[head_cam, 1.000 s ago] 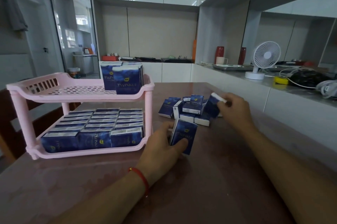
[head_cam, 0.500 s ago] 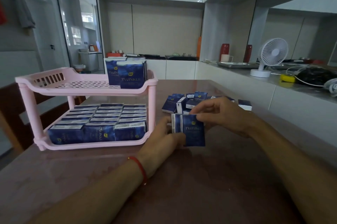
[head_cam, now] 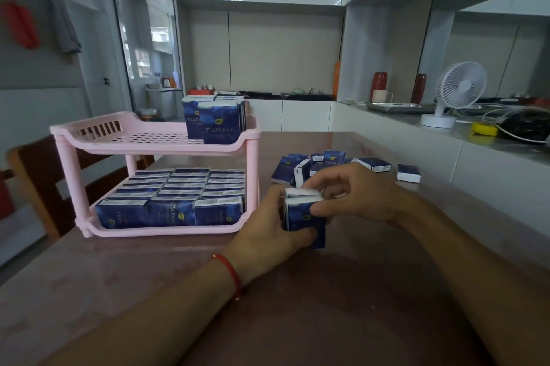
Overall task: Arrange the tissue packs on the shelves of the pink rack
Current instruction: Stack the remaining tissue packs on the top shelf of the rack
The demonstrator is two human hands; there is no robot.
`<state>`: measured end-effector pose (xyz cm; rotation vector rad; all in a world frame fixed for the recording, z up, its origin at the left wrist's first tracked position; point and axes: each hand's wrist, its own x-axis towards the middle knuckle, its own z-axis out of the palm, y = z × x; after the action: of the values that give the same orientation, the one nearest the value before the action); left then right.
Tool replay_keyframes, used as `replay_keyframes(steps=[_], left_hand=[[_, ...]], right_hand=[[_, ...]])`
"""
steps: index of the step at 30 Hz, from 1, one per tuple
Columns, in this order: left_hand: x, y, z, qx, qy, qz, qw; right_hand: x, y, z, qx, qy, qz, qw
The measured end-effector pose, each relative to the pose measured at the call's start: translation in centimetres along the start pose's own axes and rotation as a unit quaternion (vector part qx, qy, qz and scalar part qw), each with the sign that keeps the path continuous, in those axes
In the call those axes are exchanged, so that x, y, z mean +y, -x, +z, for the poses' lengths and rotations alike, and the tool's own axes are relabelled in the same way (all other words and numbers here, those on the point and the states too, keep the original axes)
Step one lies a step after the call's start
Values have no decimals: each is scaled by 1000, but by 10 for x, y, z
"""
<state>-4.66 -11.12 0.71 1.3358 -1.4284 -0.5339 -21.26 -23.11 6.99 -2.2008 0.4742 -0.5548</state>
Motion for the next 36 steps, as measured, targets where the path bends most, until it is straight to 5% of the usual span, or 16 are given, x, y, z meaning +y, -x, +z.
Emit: replay_keyframes(steps=[7, 11, 15, 20, 36], left_hand=[[26, 19, -14, 83, -161, 78, 980], [61, 43, -52, 95, -117, 65, 986], [103, 63, -113, 112, -39, 63, 991], [121, 35, -181, 182, -90, 53, 978], [85, -57, -194, 103, -171, -106, 974]], right_hand=[[-6, -1, 15, -8, -67, -62, 996], [-7, -11, 39, 22, -202, -60, 977], [-1, -23, 51, 49, -185, -49, 980], [1, -25, 56, 64, -162, -36, 984], [17, -30, 61, 50, -142, 13, 988]])
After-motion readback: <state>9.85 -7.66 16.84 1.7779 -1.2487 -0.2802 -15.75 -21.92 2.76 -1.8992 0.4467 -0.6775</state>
